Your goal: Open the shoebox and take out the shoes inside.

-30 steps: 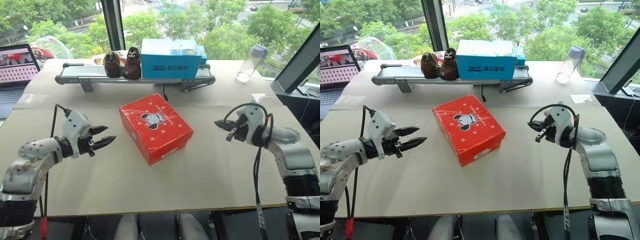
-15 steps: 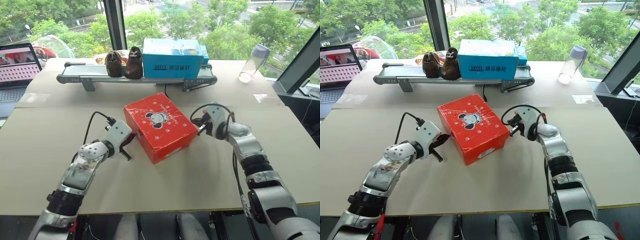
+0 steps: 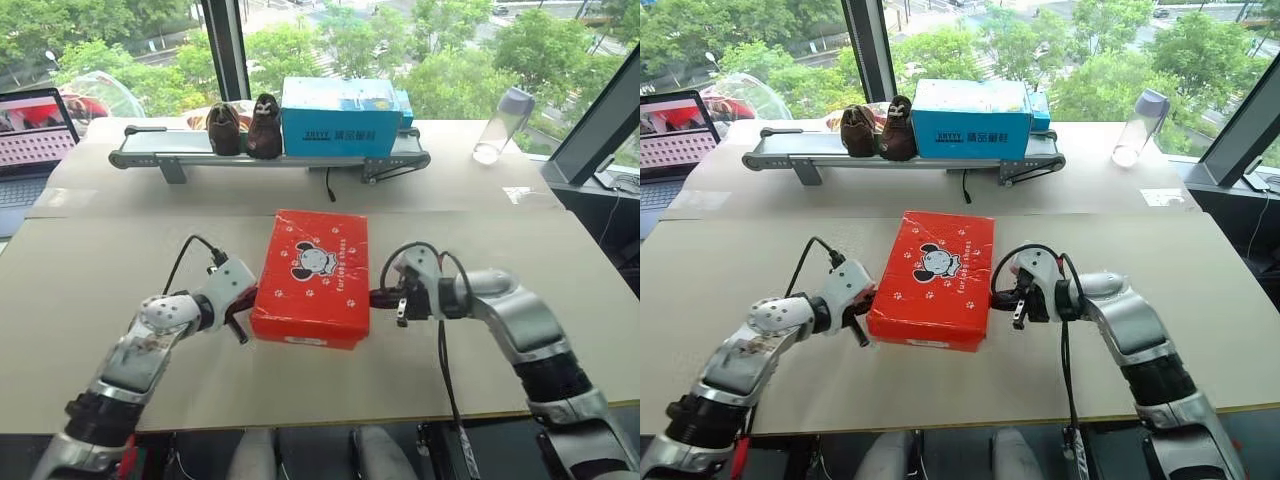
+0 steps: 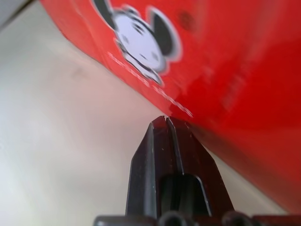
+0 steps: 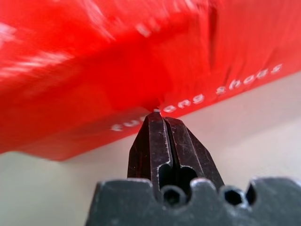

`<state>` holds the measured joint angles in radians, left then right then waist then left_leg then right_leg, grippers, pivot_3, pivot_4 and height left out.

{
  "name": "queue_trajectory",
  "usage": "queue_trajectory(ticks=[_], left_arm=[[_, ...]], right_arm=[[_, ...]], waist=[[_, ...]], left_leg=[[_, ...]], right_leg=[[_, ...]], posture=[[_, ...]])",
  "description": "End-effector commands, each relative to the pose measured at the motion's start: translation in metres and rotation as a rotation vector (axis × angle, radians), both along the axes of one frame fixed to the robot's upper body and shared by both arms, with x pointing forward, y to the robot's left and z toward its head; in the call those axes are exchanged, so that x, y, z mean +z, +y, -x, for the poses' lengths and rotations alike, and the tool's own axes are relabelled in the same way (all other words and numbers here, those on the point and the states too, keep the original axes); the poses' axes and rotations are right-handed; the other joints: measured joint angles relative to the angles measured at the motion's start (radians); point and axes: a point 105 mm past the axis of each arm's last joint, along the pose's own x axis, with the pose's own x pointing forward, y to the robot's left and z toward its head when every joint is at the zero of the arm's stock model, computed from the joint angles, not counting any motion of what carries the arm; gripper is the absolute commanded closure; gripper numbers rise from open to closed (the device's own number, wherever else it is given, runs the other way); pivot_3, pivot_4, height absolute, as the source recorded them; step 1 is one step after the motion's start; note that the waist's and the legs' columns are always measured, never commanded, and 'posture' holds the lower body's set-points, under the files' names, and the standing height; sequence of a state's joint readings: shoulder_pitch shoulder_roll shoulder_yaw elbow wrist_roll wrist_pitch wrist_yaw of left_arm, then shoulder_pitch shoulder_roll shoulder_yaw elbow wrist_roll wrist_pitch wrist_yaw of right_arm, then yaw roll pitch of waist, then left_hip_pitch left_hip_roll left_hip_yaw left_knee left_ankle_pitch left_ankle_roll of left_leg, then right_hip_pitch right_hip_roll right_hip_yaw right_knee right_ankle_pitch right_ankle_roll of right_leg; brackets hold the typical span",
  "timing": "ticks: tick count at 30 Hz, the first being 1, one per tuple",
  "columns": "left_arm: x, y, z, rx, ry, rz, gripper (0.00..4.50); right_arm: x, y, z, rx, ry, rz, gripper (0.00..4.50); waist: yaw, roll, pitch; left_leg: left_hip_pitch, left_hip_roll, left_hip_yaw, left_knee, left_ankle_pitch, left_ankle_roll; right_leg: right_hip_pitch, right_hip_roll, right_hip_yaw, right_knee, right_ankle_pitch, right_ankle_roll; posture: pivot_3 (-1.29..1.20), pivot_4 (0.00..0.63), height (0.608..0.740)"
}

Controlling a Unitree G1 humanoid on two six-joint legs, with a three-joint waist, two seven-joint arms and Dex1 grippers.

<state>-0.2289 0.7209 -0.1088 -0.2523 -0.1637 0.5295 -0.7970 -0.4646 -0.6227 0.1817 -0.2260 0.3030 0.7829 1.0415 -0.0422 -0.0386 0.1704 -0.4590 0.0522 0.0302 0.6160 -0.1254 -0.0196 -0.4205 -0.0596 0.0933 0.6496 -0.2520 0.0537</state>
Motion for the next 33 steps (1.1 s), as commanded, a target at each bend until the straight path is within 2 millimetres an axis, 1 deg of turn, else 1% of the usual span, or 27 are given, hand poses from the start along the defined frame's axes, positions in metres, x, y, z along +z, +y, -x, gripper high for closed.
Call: queue_trajectory(ticks=[1,4,9,12,15,17,20,24,27,31,33], left_arm=[[0.018,-0.003,0.011,-0.053,0.000,0.035,4.47],[0.020,-0.011,0.018,-0.090,0.031,0.066,4.47],[0.029,-0.030,0.018,-0.115,0.040,0.132,4.47],[0.027,-0.036,0.022,-0.124,0.063,0.151,4.47],[0.023,-0.039,0.031,-0.132,0.089,0.150,4.47],[0.022,-0.040,0.035,-0.135,0.103,0.151,4.47],[0.020,-0.039,0.046,-0.137,0.131,0.148,4.47],[0.020,-0.035,0.062,-0.121,0.172,0.159,4.47],[0.018,-0.031,0.073,-0.108,0.197,0.157,4.47],[0.018,-0.030,0.073,-0.095,0.199,0.159,4.47],[0.018,-0.025,0.066,-0.079,0.181,0.148,4.47]], right_arm=[[0.011,0.002,0.016,0.018,-0.010,-0.007,4.50],[0.011,0.000,0.022,0.008,0.004,-0.001,4.50],[0.009,0.001,0.027,-0.025,0.027,0.006,4.50],[-0.002,-0.001,0.018,-0.104,0.023,0.063,4.50],[-0.007,0.000,0.018,-0.147,0.047,0.077,4.50],[-0.010,-0.002,0.019,-0.166,0.055,0.095,4.50],[-0.015,-0.007,0.027,-0.176,0.083,0.123,4.50],[-0.016,-0.011,0.044,-0.178,0.113,0.162,4.50],[-0.011,-0.006,0.062,-0.161,0.162,0.137,4.50],[-0.011,-0.007,0.067,-0.178,0.190,0.132,4.50],[-0.015,-0.011,0.064,-0.205,0.199,0.141,4.50]], waist=[[0.001,0.000,0.000],[0.003,0.000,0.000],[0.007,0.000,0.000],[0.007,0.000,0.000],[0.006,0.000,0.000],[0.006,0.000,0.000],[0.007,0.000,0.000],[0.007,0.000,0.000],[0.006,0.000,0.000],[0.005,-0.001,0.000],[0.006,-0.001,-0.001]], left_leg=[[0.000,0.000,0.000,0.000,0.000,0.000],[0.000,0.000,0.000,0.000,0.000,0.000],[0.000,0.000,0.000,0.000,0.000,0.000],[0.000,0.000,0.000,0.001,0.000,0.000],[0.000,0.000,0.000,0.001,0.000,0.000],[0.000,0.000,0.000,0.001,0.000,0.000],[0.000,0.000,0.000,0.001,0.000,0.000],[0.000,0.000,0.000,0.001,0.000,0.000],[0.000,0.000,0.000,0.001,0.000,0.000],[0.000,0.000,0.000,0.001,0.000,0.000],[0.000,0.000,0.000,0.001,0.000,0.000]], right_leg=[[0.000,0.000,0.000,0.000,0.000,0.000],[0.000,0.000,0.000,0.000,0.000,0.000],[0.000,0.000,0.000,0.000,0.000,0.000],[0.000,0.000,0.000,-0.001,0.000,0.000],[0.000,0.000,0.000,0.000,0.000,0.000],[0.000,0.000,0.000,0.000,0.000,0.000],[0.000,0.000,0.000,-0.001,0.000,0.000],[0.001,0.000,0.000,-0.001,-0.001,0.000],[0.000,0.000,0.000,-0.001,-0.001,0.000],[0.000,0.000,0.000,-0.001,-0.001,0.000],[0.001,0.000,0.000,-0.001,-0.001,0.000]], posture=[[0.00,0.150,0.740],[0.00,0.150,0.740],[0.00,0.150,0.740],[0.00,0.150,0.740],[0.00,0.150,0.740],[0.00,0.150,0.740],[0.00,0.150,0.740],[0.00,0.150,0.740],[0.00,0.150,0.740],[0.00,0.150,0.740],[0.00,0.150,0.740]])
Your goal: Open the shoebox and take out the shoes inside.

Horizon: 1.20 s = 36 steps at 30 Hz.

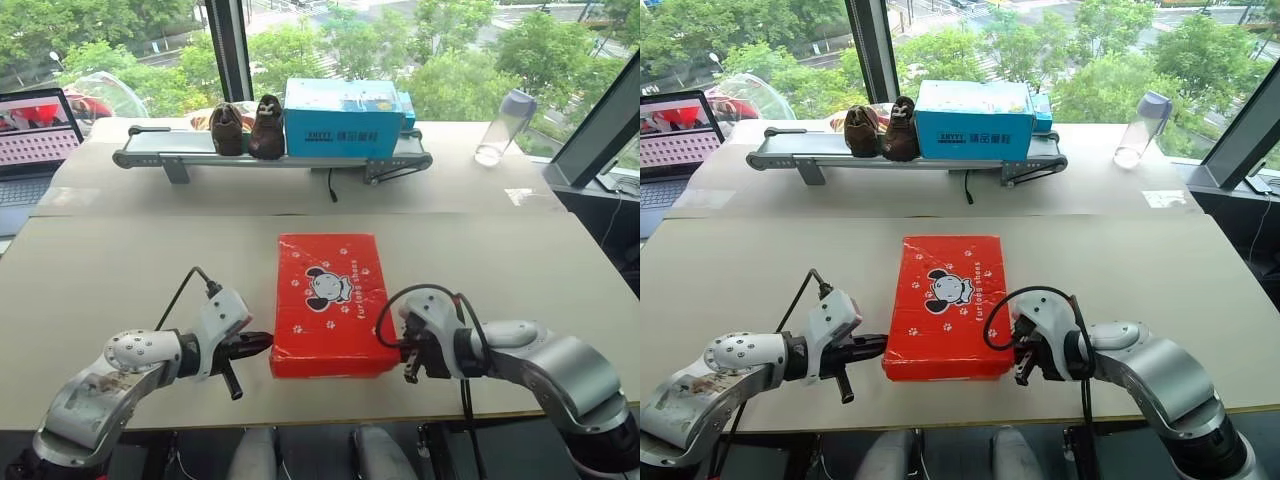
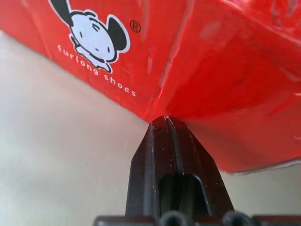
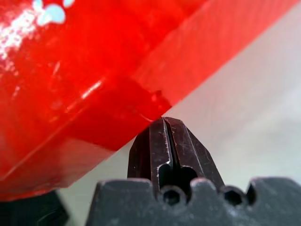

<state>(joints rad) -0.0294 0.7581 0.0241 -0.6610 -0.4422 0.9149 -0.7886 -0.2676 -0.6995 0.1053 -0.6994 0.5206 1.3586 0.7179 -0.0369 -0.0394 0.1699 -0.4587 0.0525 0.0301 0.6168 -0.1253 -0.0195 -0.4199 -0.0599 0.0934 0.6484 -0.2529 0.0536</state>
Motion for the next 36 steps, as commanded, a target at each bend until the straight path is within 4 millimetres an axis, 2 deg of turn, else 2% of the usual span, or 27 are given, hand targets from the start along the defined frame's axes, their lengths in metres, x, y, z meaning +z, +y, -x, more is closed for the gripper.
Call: queue_trajectory(ticks=[1,4,6,10,13,17,20,23,24,25,31,34,36], left_arm=[[0.011,0.002,-0.009,-0.009,-0.078,-0.014,4.47],[0.021,0.034,-0.042,0.125,-0.175,-0.086,4.47],[0.032,0.053,-0.055,0.171,-0.228,-0.115,4.47],[0.062,0.076,-0.068,0.185,-0.290,-0.075,4.47],[0.092,0.075,-0.064,0.113,-0.300,0.016,4.47],[0.120,0.074,-0.050,-0.006,-0.287,0.026,4.47],[0.136,0.073,-0.033,-0.105,-0.228,0.015,3.84],[0.150,0.075,-0.020,-0.160,-0.183,-0.028,2.68],[0.155,0.075,-0.015,-0.178,-0.168,-0.044,2.49],[0.160,0.076,-0.010,-0.197,-0.154,-0.062,1.97],[0.187,0.078,0.006,-0.248,-0.140,-0.181,0.08],[0.207,0.071,0.005,-0.248,-0.225,-0.186,0.03],[0.215,0.068,0.005,-0.253,-0.261,-0.189,0.03]], right_arm=[[0.004,-0.004,-0.004,-0.022,-0.028,-0.003,4.50],[-0.006,-0.034,-0.023,-0.114,-0.060,0.083,4.50],[-0.009,-0.057,-0.033,-0.153,-0.080,0.145,4.50],[0.000,-0.096,-0.052,-0.200,-0.138,0.207,4.50],[0.016,-0.101,-0.060,-0.155,-0.179,0.161,4.50],[0.031,-0.088,-0.058,0.001,-0.205,0.079,4.50],[0.041,-0.077,-0.058,0.077,-0.216,0.029,4.50],[0.047,-0.066,-0.061,0.129,-0.232,-0.004,4.50],[0.048,-0.063,-0.062,0.142,-0.234,-0.011,4.50],[0.046,-0.060,-0.064,0.154,-0.235,-0.009,4.50],[0.029,-0.054,-0.075,0.179,-0.211,0.017,4.50],[0.015,-0.047,-0.076,0.204,-0.181,0.001,4.50],[0.017,-0.039,-0.077,0.216,-0.182,-0.042,4.50]], waist=[[0.000,0.000,0.000],[0.007,0.000,0.000],[0.007,0.000,0.000],[0.008,-0.002,-0.001],[0.012,-0.003,-0.001],[0.011,-0.002,-0.001],[0.003,-0.002,-0.001],[-0.006,-0.002,-0.001],[-0.007,-0.003,0.000],[-0.007,-0.002,0.000],[-0.004,-0.002,0.000],[-0.003,-0.002,0.000],[-0.003,-0.002,0.000]], left_leg=[[0.000,0.000,0.000,0.000,0.000,0.000],[0.000,0.000,0.000,0.000,0.000,0.000],[0.000,0.000,0.000,0.000,0.000,0.001],[0.000,0.000,0.001,0.000,0.000,0.001],[0.000,0.000,0.001,0.000,0.000,0.001],[0.000,0.000,0.001,0.000,0.000,0.001],[-0.001,0.000,0.001,-0.001,0.000,0.001],[0.000,0.001,0.001,-0.001,0.000,0.001],[0.000,0.001,0.001,-0.001,0.000,0.001],[0.000,0.001,0.001,-0.001,0.000,0.001],[0.000,0.001,0.001,-0.002,0.000,0.001],[-0.001,0.001,0.001,-0.001,0.000,0.001],[-0.001,0.001,0.001,-0.001,0.000,0.001]], right_leg=[[0.000,0.000,0.000,0.000,0.000,0.000],[0.000,0.000,0.000,0.000,0.000,0.000],[0.000,0.000,0.000,-0.001,-0.001,-0.002],[0.000,0.000,0.000,-0.002,-0.001,-0.002],[0.000,0.000,0.000,-0.002,0.000,-0.001],[-0.001,0.000,0.000,-0.001,0.000,0.000],[-0.002,0.000,0.000,0.000,-0.001,-0.001],[-0.001,0.000,0.000,0.000,-0.001,-0.001],[-0.002,0.000,0.000,0.000,-0.001,-0.001],[-0.002,0.000,-0.001,0.000,-0.002,0.000],[-0.002,0.000,-0.001,0.000,-0.003,0.000],[-0.002,0.000,-0.001,0.000,-0.004,0.001],[-0.002,0.000,-0.001,0.000,-0.006,0.005]], posture=[[0.00,0.150,0.740],[0.00,0.150,0.740],[0.00,0.150,0.740],[0.00,0.150,0.740],[0.00,0.150,0.740],[0.00,0.150,0.740],[0.00,0.150,0.740],[0.00,0.150,0.740],[0.00,0.150,0.740],[0.00,0.150,0.740],[0.00,0.150,0.740],[0.00,0.150,0.740],[0.00,0.150,0.740]])
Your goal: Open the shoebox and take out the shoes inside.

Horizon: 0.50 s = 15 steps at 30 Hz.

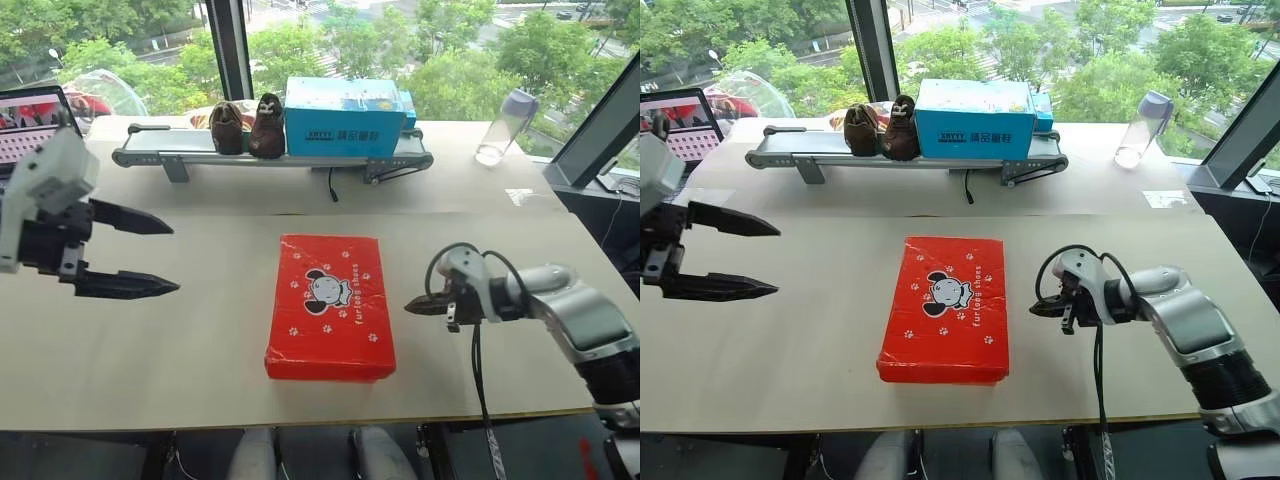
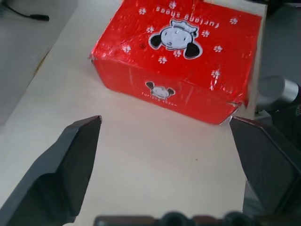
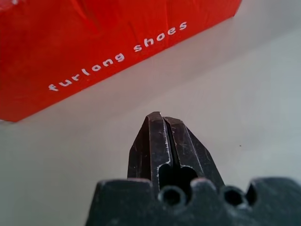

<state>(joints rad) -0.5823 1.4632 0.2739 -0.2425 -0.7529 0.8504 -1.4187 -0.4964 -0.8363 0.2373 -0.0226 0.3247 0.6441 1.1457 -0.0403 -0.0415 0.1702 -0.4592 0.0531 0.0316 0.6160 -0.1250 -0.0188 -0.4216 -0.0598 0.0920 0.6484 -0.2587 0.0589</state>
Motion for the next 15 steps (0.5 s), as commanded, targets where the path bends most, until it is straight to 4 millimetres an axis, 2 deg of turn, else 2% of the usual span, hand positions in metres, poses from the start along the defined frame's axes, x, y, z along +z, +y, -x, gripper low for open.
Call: queue_trajectory(ticks=[1,7,12,15], left_arm=[[0.017,-0.005,0.002,-0.008,-0.067,-0.005,0.03],[0.024,0.002,0.002,0.030,-0.056,0.040,0.03],[0.032,0.009,0.004,0.062,-0.066,0.102,0.03],[0.042,0.011,0.008,0.069,-0.093,0.139,0.03]], right_arm=[[0.010,0.011,-0.003,0.037,-0.032,-0.051,4.50],[0.045,0.042,0.008,0.132,-0.004,-0.246,4.50],[0.092,0.061,0.019,0.240,-0.033,-0.352,4.50],[0.136,0.082,0.030,0.356,-0.083,-0.450,4.50]], waist=[[0.000,0.000,0.000],[-0.006,0.001,0.001],[-0.005,0.001,0.001],[-0.006,0.001,0.001]], left_leg=[[0.000,0.000,0.000,0.000,0.000,0.000],[0.000,0.000,0.000,0.000,0.000,0.000],[0.000,0.000,0.000,0.000,0.000,0.000],[0.000,0.001,0.000,0.000,0.000,0.000]], right_leg=[[0.000,0.000,0.000,0.000,0.000,0.000],[-0.001,0.001,0.000,0.002,0.000,0.000],[-0.001,0.001,0.000,0.003,0.000,0.000],[-0.002,0.001,0.000,0.005,-0.001,0.000]], posture=[[0.00,0.150,0.740],[0.00,0.150,0.740],[0.00,0.150,0.740],[0.00,0.150,0.740]])
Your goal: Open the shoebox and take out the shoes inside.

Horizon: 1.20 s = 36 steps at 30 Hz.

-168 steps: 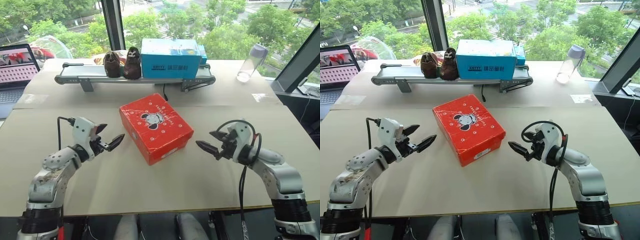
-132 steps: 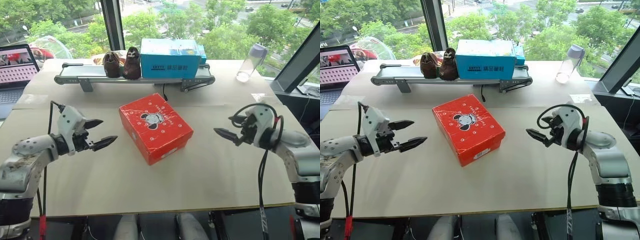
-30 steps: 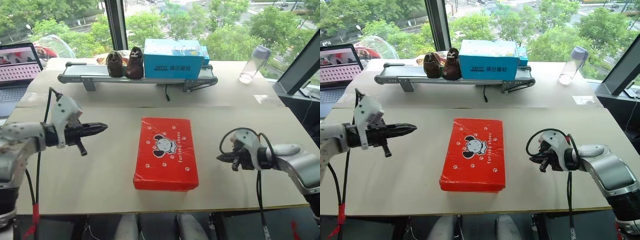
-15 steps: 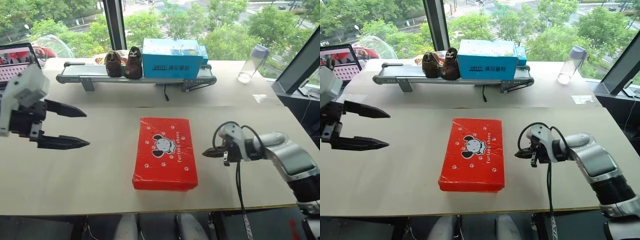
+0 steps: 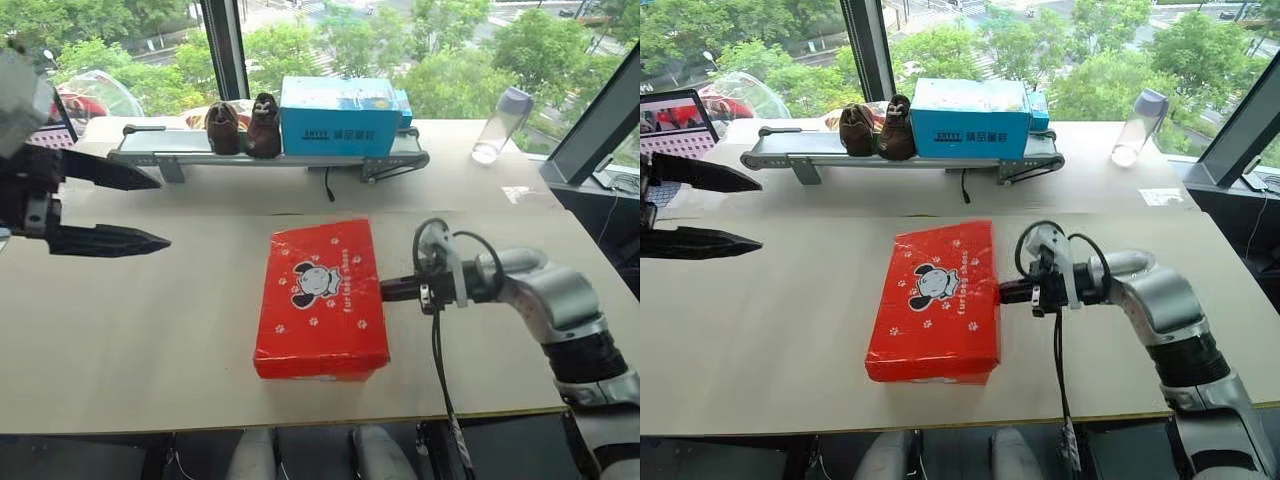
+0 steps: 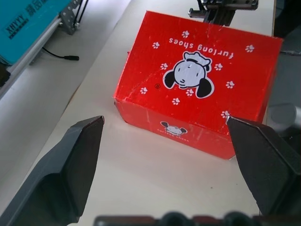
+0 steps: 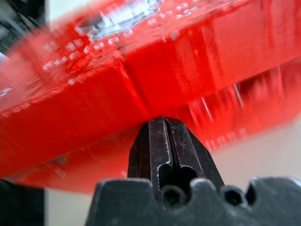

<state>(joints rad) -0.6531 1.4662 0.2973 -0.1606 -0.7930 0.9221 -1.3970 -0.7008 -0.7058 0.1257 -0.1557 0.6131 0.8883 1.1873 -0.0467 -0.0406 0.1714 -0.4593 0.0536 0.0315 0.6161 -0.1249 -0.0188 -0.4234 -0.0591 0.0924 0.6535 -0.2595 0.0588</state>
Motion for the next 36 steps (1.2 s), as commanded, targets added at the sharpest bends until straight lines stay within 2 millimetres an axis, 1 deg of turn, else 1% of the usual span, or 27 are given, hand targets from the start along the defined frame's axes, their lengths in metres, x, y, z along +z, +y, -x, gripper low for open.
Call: queue_trajectory(ticks=[1,3,4,8,10,11,12,14,17,19,21,23,25,27,28,30,32,34,36], left_arm=[[0.025,0.001,0.012,0.011,-0.082,0.047,0.03],[0.036,0.001,0.022,0.008,-0.093,0.082,0.03],[0.042,0.001,0.025,0.012,-0.101,0.092,0.03],[0.062,0.003,0.038,0.031,-0.144,0.109,0.03],[0.070,0.003,0.045,0.038,-0.160,0.110,0.03],[0.074,0.004,0.048,0.047,-0.168,0.100,0.03],[0.076,0.004,0.050,0.053,-0.173,0.092,0.03],[0.078,0.004,0.053,0.064,-0.175,0.074,0.03],[0.079,0.003,0.056,0.062,-0.165,0.058,0.03],[0.078,0.002,0.056,0.061,-0.161,0.057,0.03],[0.072,0.000,0.054,0.055,-0.138,0.045,0.03],[0.067,0.000,0.051,0.053,-0.123,0.031,0.03],[0.062,-0.001,0.047,0.042,-0.113,0.035,0.03],[0.056,-0.001,0.042,0.030,-0.108,0.037,0.03],[0.053,-0.002,0.039,0.024,-0.106,0.036,0.03],[0.044,-0.003,0.032,0.001,-0.089,0.041,0.03],[0.036,-0.003,0.026,-0.016,-0.076,0.038,0.03],[0.027,-0.004,0.020,-0.030,-0.048,0.029,0.03],[0.014,-0.003,0.013,-0.051,-0.017,0.000,0.00]], right_arm=[[0.061,0.024,0.018,0.138,-0.107,-0.148,4.50],[0.078,0.040,0.018,0.169,-0.141,-0.192,4.50],[0.083,0.047,0.016,0.175,-0.154,-0.204,4.50],[0.091,0.080,0.001,0.149,-0.178,-0.241,4.50],[0.092,0.101,-0.007,0.136,-0.172,-0.264,4.50],[0.090,0.115,-0.011,0.128,-0.164,-0.272,4.50],[0.088,0.124,-0.014,0.123,-0.160,-0.276,4.50],[0.078,0.146,-0.021,0.115,-0.166,-0.263,4.50],[0.064,0.167,-0.029,0.098,-0.178,-0.237,4.50],[0.055,0.175,-0.036,0.062,-0.163,-0.214,4.50],[0.052,0.174,-0.038,0.042,-0.153,-0.197,4.50],[0.057,0.167,-0.039,0.023,-0.140,-0.208,4.50],[0.060,0.150,-0.047,-0.087,-0.187,-0.134,4.50],[0.064,0.134,-0.047,-0.154,-0.200,-0.087,4.50],[0.068,0.127,-0.044,-0.161,-0.205,-0.087,4.50],[0.065,0.110,-0.023,-0.074,-0.086,0.013,4.50],[0.071,0.096,-0.015,-0.073,-0.045,0.018,4.50],[0.071,0.085,-0.014,-0.113,-0.032,0.039,4.50],[0.067,0.075,-0.013,-0.148,0.002,0.079,3.95]], waist=[[0.001,0.000,0.000],[0.001,-0.001,0.000],[0.001,-0.001,0.000],[0.001,-0.002,0.001],[0.000,-0.002,0.001],[0.000,-0.002,0.001],[-0.003,-0.002,0.001],[-0.006,-0.002,0.001],[-0.010,-0.003,0.002],[-0.009,-0.004,0.002],[-0.009,-0.005,0.002],[-0.008,-0.005,0.002],[-0.008,-0.005,0.003],[-0.002,-0.005,0.003],[-0.001,-0.006,0.003],[0.001,-0.005,0.003],[0.002,-0.005,0.003],[0.000,-0.005,0.003],[-0.002,-0.005,0.003]], left_leg=[[0.000,0.000,0.000,0.000,0.000,0.000],[0.000,0.000,0.000,0.000,0.000,0.000],[0.000,0.000,-0.001,0.000,0.000,0.000],[0.000,0.000,-0.001,0.000,0.000,0.000],[0.000,0.000,-0.001,0.000,0.000,0.000],[0.000,0.000,-0.001,0.000,0.000,0.000],[0.000,0.000,-0.001,0.000,0.000,0.000],[0.000,0.000,-0.001,0.000,0.000,0.000],[0.000,0.000,-0.001,0.000,0.000,0.000],[0.000,0.000,-0.001,0.000,0.000,0.000],[0.000,0.000,-0.001,0.000,0.000,0.000],[0.000,0.001,-0.001,0.000,0.000,0.000],[0.000,0.001,-0.001,0.000,0.000,0.000],[0.000,0.001,-0.001,0.000,0.000,0.000],[0.000,0.001,-0.001,0.000,0.000,0.000],[0.000,0.002,-0.001,0.000,0.000,0.000],[0.000,0.002,0.000,-0.001,0.000,0.000],[0.000,0.004,0.000,-0.001,0.000,0.000],[0.000,0.006,0.000,-0.001,0.000,0.000]], right_leg=[[-0.001,0.000,0.000,0.001,0.000,0.000],[-0.001,0.000,-0.001,0.004,-0.001,-0.002],[-0.001,0.000,-0.001,0.004,-0.002,-0.002],[-0.001,0.000,-0.002,0.005,-0.003,-0.002],[-0.002,0.000,-0.002,0.005,-0.003,-0.002],[-0.002,0.000,-0.002,0.006,-0.003,-0.002],[-0.003,0.000,-0.001,0.008,-0.004,-0.002],[-0.004,0.000,-0.001,0.010,-0.004,-0.003],[-0.004,0.000,-0.002,0.011,-0.005,-0.004],[-0.004,0.000,-0.003,0.011,-0.005,-0.004],[-0.004,0.000,-0.003,0.011,-0.005,-0.004],[-0.003,0.000,-0.003,0.011,-0.005,-0.005],[-0.003,0.000,-0.004,0.011,-0.004,-0.007],[-0.004,0.000,-0.004,0.011,-0.002,-0.010],[-0.004,0.000,-0.004,0.011,-0.002,-0.011],[-0.004,0.000,-0.004,0.011,-0.003,-0.012],[-0.004,0.000,-0.004,0.011,-0.003,-0.012],[-0.004,0.001,-0.005,0.011,-0.003,-0.013],[-0.005,0.003,-0.005,0.011,-0.003,-0.014]], posture=[[0.00,0.150,0.740],[0.00,0.150,0.740],[0.00,0.150,0.740],[0.00,0.150,0.740],[0.00,0.150,0.740],[0.00,0.150,0.740],[0.00,0.150,0.740],[0.00,0.150,0.740],[0.00,0.150,0.740],[0.00,0.150,0.740],[0.00,0.150,0.740],[0.00,0.150,0.740],[0.00,0.150,0.740],[0.00,0.150,0.740],[0.00,0.150,0.740],[0.00,0.150,0.740],[0.00,0.150,0.740],[0.00,0.150,0.740],[0.00,0.150,0.740]])
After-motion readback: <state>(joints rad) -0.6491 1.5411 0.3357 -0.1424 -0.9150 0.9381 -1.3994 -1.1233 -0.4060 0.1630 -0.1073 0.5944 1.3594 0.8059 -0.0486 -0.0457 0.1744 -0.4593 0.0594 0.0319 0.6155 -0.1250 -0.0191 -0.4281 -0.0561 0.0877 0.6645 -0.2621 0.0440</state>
